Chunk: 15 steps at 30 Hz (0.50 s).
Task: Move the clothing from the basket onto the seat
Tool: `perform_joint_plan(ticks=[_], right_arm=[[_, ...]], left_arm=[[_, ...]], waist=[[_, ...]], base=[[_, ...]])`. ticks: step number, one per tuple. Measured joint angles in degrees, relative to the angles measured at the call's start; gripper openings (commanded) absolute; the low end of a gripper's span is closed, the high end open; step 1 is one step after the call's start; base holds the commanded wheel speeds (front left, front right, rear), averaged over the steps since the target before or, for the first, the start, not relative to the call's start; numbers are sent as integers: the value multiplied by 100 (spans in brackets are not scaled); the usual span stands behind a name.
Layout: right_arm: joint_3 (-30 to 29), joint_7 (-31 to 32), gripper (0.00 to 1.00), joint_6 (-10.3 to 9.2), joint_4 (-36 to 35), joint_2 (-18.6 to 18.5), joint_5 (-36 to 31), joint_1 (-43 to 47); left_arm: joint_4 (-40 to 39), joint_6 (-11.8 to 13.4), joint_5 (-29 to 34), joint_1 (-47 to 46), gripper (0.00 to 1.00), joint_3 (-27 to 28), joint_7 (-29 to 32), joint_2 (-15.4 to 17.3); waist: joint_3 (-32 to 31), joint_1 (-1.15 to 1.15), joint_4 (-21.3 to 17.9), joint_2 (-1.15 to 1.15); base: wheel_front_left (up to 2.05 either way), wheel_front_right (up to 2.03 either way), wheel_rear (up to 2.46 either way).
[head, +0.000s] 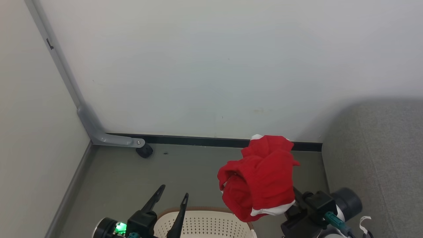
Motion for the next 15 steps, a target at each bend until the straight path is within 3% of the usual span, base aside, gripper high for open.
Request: perform_joint_plan(ticks=[10,15], right_arm=[[-255,0,0,-144,-330,-115,82,365],[-519,0,0,-308,-564,-221,175,727]], left_arm=[[339,524,-100,290,100,576,0,-64],[361,619,-101,622,100,706,0,-135]], waist=[[-47,0,-115,0],[-100,0,-221,0]], base=[[0,0,0],[0,0,0]])
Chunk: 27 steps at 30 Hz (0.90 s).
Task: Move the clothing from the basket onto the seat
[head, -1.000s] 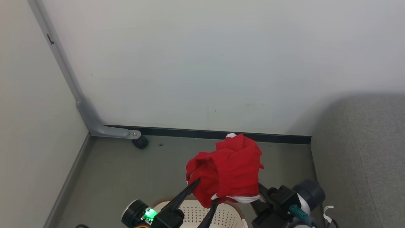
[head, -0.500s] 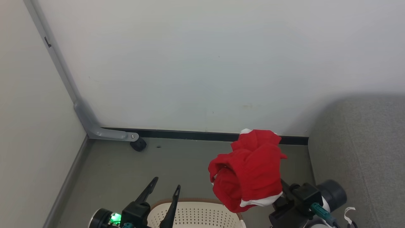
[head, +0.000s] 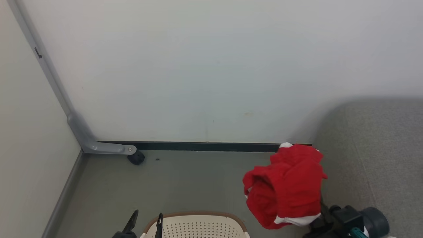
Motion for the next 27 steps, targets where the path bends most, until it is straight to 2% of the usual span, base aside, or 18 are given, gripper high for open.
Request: perform_joint_plan(ticks=[6,13,17,27], right_arm=[[-275,0,0,-191,-302,-113,136,467],[-461,0,0,-300,-578,-152,148,708],[-664,0,0,-391,-697,-153,205,928],[-742,0,0,-441,-876,-48,197,1128]], left_arm=[[-2,63,19,80,100,237,0,-64],[-10,111,32,83,100,670,0,-46],[-32,113,133,129,100,708,0,-20],[-165,155,330,212,100,758,0,-103]], waist=[[-42,0,-65,0],[-53,0,-106,0],[-67,0,-109,0],[-85,0,-181,0]], base=[[0,0,0],[0,0,0],[0,0,0],[0,0,0]])
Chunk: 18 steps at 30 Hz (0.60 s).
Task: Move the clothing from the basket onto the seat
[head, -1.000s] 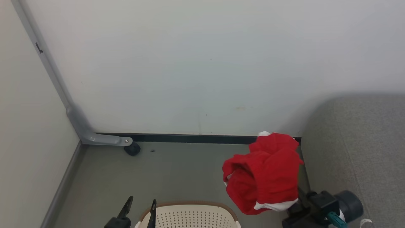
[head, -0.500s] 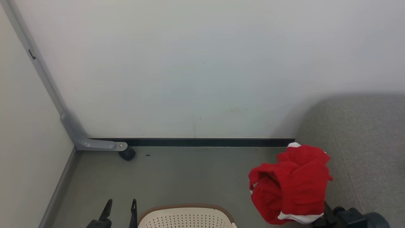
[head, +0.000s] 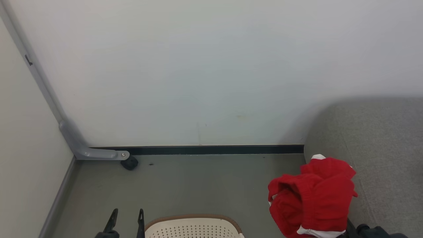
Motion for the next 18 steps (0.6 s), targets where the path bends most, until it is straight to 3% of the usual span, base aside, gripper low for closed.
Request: perform_joint_plan(ticks=[7,18], right_arm=[[-62,0,0,-5,-124,-10,-48,-26],[-263,0,0,-57,-275,-33,-112,-26]], left_arm=[[-144,-9,56,91,100,5,0,2],[-376,-260,172,105,100,-55,0,-1]], waist=[[36,0,-204,0],[139,0,-807,0]], base=[[0,0,0],[0,0,0]])
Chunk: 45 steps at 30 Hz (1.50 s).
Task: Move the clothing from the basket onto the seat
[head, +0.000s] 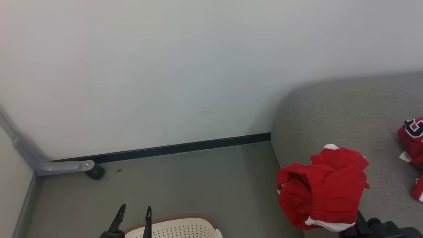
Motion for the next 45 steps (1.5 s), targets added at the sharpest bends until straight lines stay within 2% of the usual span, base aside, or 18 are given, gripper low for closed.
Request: perform_joint_plan(ticks=[8,18,27,39,45], right_arm=[[-143,0,0,-44,-52,-20,-107,3],[-231,0,0,-49,-183,0,-171,5],[-467,0,0,-73,-296,38,-208,120],[-799,0,0,-102,-437,400,-202,284],[-1043,0,0,-121,-358,449,-53,221]], left_arm=[[-119,-98,46,-7,100,-26,0,-25],[-332,-227,231,-13,100,-30,0,-42],[-433,-357,388,-151,100,-187,0,-49],[-400,-603,601,-441,100,-346,0,-38],[-357,-603,601,-459,100,-314,0,-33]], waist=[[87,0,-524,0],[230,0,-1424,0],[436,0,-2077,0],[906,1,-2353,1],[951,1,-2361,0]], base=[[0,0,0],[0,0,0],[0,0,0],[0,0,0],[0,0,0]])
